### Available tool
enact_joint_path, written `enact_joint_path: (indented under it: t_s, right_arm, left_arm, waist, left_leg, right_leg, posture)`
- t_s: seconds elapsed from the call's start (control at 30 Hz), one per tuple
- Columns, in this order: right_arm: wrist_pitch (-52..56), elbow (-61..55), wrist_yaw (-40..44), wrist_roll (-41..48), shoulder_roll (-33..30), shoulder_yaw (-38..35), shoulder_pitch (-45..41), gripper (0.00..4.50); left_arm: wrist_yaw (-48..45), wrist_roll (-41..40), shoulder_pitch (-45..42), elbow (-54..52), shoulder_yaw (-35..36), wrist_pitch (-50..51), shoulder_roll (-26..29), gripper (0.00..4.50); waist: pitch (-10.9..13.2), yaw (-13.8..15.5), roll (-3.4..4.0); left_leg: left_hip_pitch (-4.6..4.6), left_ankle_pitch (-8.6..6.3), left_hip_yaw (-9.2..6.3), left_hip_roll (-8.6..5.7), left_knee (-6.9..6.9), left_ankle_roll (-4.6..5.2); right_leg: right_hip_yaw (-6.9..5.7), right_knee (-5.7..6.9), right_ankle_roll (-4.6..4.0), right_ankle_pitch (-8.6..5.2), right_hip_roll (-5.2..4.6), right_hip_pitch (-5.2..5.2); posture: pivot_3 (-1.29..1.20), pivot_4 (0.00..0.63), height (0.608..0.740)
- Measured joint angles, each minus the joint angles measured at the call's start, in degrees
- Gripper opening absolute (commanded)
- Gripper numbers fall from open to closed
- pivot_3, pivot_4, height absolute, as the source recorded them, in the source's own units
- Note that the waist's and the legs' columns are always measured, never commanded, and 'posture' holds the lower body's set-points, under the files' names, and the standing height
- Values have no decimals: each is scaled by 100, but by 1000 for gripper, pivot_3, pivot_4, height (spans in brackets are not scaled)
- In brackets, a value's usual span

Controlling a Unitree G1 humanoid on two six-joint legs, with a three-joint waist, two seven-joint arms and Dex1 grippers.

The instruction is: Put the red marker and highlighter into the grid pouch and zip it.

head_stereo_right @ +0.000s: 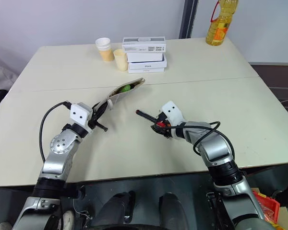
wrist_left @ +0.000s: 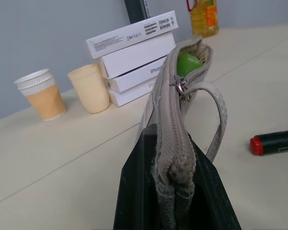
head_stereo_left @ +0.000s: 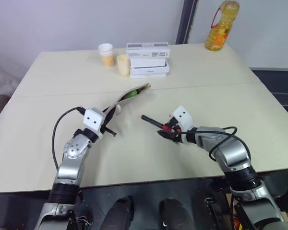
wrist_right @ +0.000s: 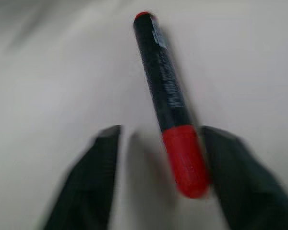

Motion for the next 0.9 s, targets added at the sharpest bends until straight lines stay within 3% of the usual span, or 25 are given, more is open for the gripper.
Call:
enact_joint_path:
  t_s: [0.03, 0.07, 0.4, 0.9]
  right_arm:
    - [-1, -1, 3, 0, -1, 0, 0, 486]
    - [-2, -8, 5, -3, -9, 0, 0, 348]
    - [-504, -1088, 762, 89, -1100, -233, -198, 349]
    - [-506, -1067, 659, -221, -1005, 200, -766, 349]
  left_arm:
    - [1, 2, 0, 0, 0, 3, 0, 0]
    - [0, 3, 0, 0, 0, 4, 0, 0]
    - [-125, -25, -13, -3, -1, 35, 53, 0]
    - [-456, -63, 146, -280, -86, 101, 69, 0]
  waist:
    - [0, -1, 0]
    - [0, 0, 0]
    - [0, -13, 0]
    - [1, 1, -1]
  left_leg:
    - [0, 0, 0, 0, 0, 0]
    - [0, 0, 0, 0, 0, 0]
    - [-1, 0, 0, 2, 0, 0]
    - [-2, 0, 0, 1, 0, 0]
  right_leg:
    - [0, 0, 0, 0, 0, 0]
    - [0, 0, 0, 0, 0, 0]
    - [-2, -2, 1, -1, 0, 1]
    - [-1, -6, 1, -1, -2, 1]
  posture:
    - [0, 150, 740]
    - [0, 150, 740]
    - [0, 150, 740]
    - [0, 150, 740]
